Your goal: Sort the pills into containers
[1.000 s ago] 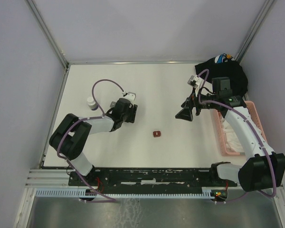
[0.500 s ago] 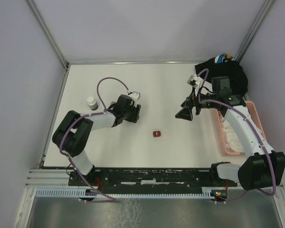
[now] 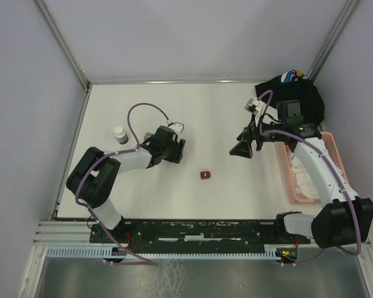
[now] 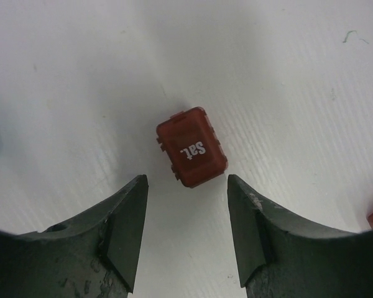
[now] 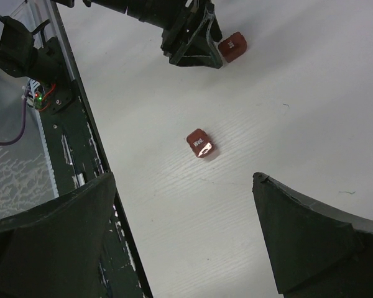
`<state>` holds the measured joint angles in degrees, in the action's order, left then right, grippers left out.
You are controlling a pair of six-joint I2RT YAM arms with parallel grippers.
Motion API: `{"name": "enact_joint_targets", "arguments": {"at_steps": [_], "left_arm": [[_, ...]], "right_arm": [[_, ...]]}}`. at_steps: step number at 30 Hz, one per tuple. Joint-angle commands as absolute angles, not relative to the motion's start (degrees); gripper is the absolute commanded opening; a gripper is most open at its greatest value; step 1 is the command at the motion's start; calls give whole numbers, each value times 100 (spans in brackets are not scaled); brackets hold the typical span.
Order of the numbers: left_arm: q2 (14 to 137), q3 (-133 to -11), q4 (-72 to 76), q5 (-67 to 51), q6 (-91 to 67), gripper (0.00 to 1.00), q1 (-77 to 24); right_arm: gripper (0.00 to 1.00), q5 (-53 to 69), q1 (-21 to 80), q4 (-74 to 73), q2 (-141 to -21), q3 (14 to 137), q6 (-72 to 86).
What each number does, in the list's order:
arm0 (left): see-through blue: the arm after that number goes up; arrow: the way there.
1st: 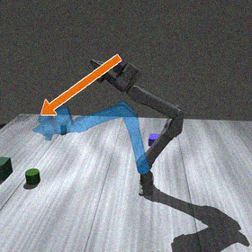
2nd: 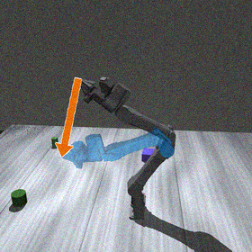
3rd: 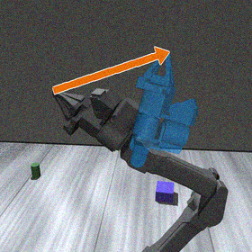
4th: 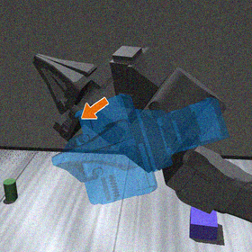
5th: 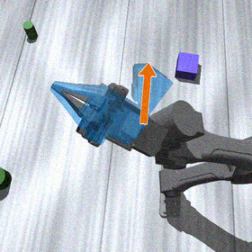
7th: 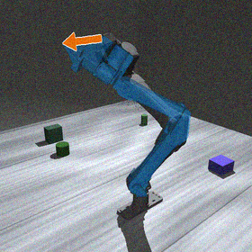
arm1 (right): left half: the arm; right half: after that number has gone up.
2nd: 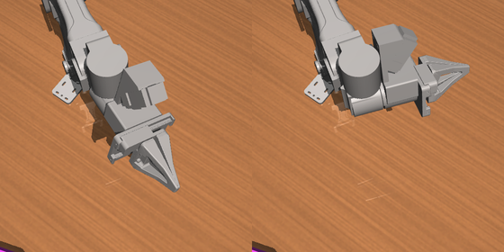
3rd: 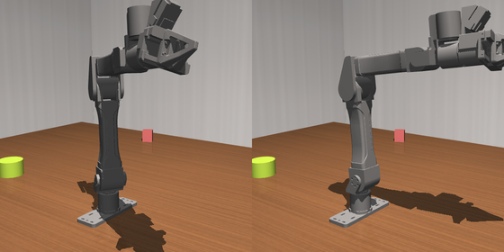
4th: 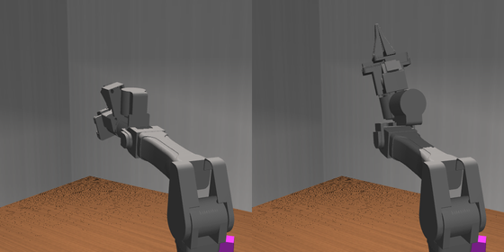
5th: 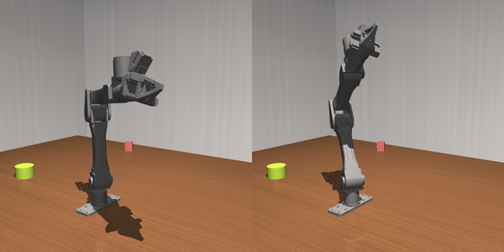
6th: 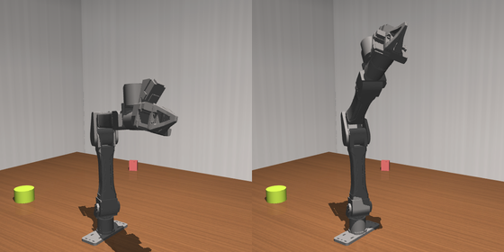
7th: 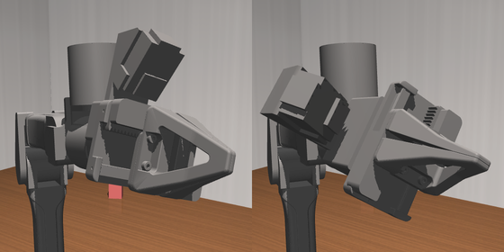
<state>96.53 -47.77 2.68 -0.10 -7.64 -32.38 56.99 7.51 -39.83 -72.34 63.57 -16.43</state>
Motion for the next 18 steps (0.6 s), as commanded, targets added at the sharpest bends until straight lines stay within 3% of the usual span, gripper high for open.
{"name": "enact_joint_targets", "arguments": {"at_steps": [1,10,18], "left_arm": [[9434,-4765,645,501,-1357,61,-3250],[9612,-5031,588,1059,-1996,62,-3567],[9869,-5367,372,1358,-1824,55,-3595]], "right_arm": [[100,5920,790,-3954,-7242,6616,-1768],[100,5926,791,-3987,-7244,6641,-1802],[100,5940,790,-4024,-7216,6653,-1840]]}}
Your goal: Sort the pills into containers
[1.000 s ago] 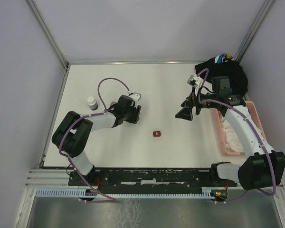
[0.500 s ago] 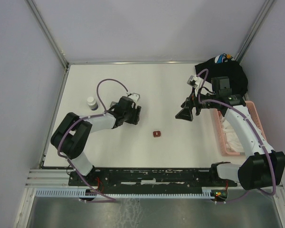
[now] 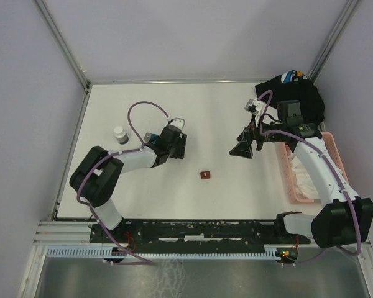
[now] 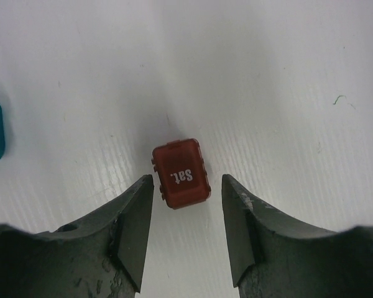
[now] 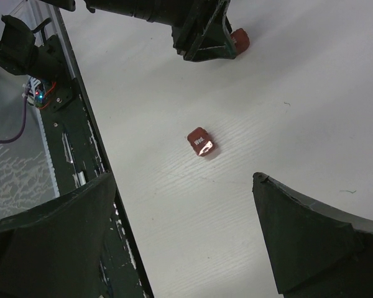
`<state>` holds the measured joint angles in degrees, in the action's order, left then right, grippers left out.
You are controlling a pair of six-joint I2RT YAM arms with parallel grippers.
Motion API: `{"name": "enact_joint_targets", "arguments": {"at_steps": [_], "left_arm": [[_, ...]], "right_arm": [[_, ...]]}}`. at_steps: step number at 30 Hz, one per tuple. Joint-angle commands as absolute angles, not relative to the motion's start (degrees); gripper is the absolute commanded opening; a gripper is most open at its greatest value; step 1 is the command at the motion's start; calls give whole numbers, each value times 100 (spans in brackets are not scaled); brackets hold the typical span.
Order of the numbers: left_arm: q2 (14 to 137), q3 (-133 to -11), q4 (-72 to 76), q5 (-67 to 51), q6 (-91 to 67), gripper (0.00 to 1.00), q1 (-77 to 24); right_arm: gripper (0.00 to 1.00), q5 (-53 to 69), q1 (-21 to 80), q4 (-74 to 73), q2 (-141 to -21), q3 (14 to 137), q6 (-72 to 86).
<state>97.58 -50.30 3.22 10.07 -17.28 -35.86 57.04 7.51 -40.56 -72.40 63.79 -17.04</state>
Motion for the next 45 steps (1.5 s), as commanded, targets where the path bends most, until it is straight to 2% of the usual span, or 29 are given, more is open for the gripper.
{"name": "enact_joint_targets", "arguments": {"at_steps": [1,14,20,23,31,37,42,45], "left_arm": [[9889,-5405,334,1384,-1808,54,-3597],[10113,-5483,287,1300,-1751,50,-3604],[10031,-5469,268,1118,-1530,23,-3625],[9733,-5262,414,778,-1093,16,-3700],[8732,-4425,985,-1246,497,14,-3850],[8151,-3723,1113,-1905,1224,14,-4312],[7732,-3120,1496,-2597,1848,14,-4935],[7859,-3142,1482,-2772,2253,14,-5198]], "right_arm": [[100,5940,792,-4033,-7216,6661,-1844],[100,5951,790,-4052,-7229,6662,-1850],[100,5944,791,-4060,-7234,6665,-1861],[99,6017,791,-4104,-7246,6663,-1948],[99,6047,917,-4327,-7150,6505,-2796],[99,5960,1134,-4394,-6934,6184,-3837],[100,6024,1203,-5404,-6949,6213,-5633],[100,5940,1202,-5562,-6921,6209,-6015]]}}
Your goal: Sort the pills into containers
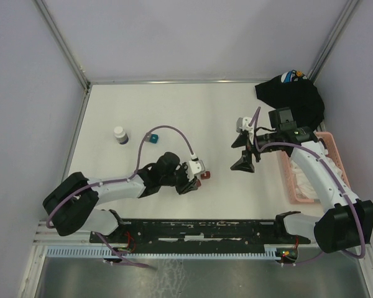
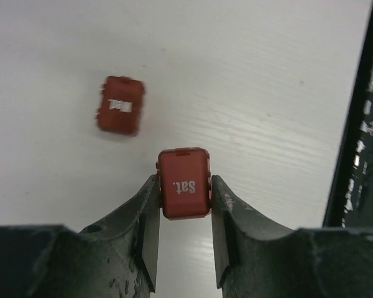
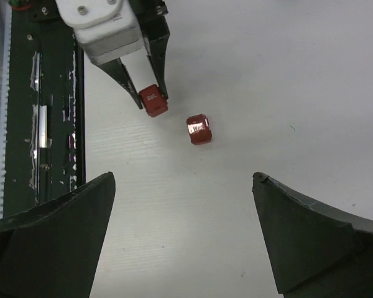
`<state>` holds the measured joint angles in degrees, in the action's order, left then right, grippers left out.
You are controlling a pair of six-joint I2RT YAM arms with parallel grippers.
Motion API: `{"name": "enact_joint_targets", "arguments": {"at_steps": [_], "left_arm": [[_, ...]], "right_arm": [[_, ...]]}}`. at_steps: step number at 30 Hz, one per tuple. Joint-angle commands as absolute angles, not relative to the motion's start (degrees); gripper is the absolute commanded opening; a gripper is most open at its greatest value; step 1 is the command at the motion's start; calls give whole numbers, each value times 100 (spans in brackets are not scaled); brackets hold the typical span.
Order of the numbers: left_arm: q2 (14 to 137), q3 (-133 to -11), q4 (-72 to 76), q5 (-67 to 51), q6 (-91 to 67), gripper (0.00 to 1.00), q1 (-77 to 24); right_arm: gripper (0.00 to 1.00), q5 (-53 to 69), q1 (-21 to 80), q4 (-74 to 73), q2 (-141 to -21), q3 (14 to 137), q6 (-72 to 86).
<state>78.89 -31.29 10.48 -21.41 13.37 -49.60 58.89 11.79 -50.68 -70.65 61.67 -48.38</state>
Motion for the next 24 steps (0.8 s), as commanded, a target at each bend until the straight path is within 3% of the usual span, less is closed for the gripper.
{"name": "enact_joint_targets", "arguments": {"at_steps": [1,12,20,24], "left_arm": [[7950,-3182,1463,-2810,2379,14,-5289],[9041,-4009,682,-2882,3031,16,-5569],[8612,-3821,1113,-2357,2563,57,-5616],[8018,-3441,1576,-2170,2274,60,-5600]], "right_arm": [[100,5929,1202,-5541,-6915,6193,-6019],[100,5939,1204,-5554,-6935,6236,-5941],[100,5986,1204,-5661,-6950,6258,-6038],[99,6061,1202,-5842,-6983,6237,-6284]]}}
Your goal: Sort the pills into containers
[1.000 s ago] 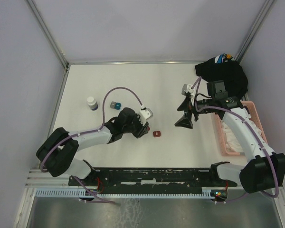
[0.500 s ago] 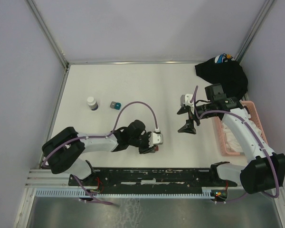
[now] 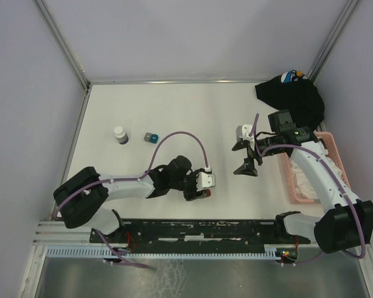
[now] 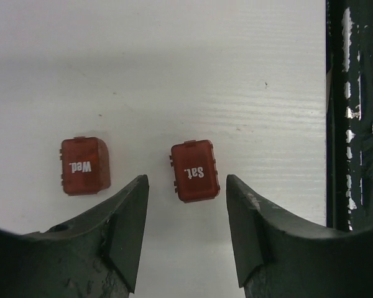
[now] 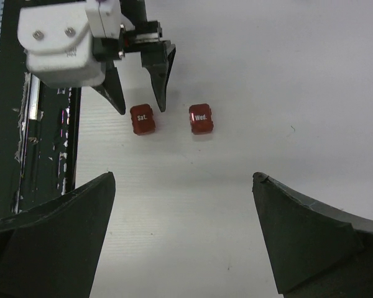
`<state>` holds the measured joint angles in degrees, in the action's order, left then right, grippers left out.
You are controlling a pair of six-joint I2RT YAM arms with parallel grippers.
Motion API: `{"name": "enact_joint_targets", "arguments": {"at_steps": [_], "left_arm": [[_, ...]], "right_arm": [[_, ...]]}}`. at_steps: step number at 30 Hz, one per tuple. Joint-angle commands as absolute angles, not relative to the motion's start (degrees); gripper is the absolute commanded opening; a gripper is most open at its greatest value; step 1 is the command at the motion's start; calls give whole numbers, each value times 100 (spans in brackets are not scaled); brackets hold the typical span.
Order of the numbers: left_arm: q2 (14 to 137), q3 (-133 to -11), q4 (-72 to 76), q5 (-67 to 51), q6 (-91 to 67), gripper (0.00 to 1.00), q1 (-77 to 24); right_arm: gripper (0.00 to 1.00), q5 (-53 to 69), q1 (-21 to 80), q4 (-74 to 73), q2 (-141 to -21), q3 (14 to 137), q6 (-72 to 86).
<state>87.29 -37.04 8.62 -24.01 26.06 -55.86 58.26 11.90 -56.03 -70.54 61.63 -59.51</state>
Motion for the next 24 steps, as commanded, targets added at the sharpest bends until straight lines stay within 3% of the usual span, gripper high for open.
{"name": "enact_joint_targets", "arguments": {"at_steps": [1,6,9,12,13,18,24], "left_arm": [[7850,-3346,1675,-2098,2183,60,-5600],[6736,-2676,2283,-1697,1346,63,-5595],[6245,-2164,2784,-1199,299,77,-5580],[5984,-1683,3360,-703,-936,97,-5515],[5945,-1538,3493,-555,-1291,100,-5491],[5785,-1130,3975,-854,-1988,95,-5462],[5151,-829,3766,-359,-2206,68,-5466]], "right_arm": [[99,6057,1204,-5915,-7001,6232,-6376],[98,6299,1212,-6867,-7117,6156,-8005],[98,6374,1266,-7320,-7151,6060,-8909],[99,6182,1405,-7269,-7188,5955,-9082],[100,6096,1489,-7181,-7194,5898,-9083],[95,5741,2008,-6643,-7166,5535,-9295],[93,4875,3064,-5474,-6902,5012,-9803]]}}
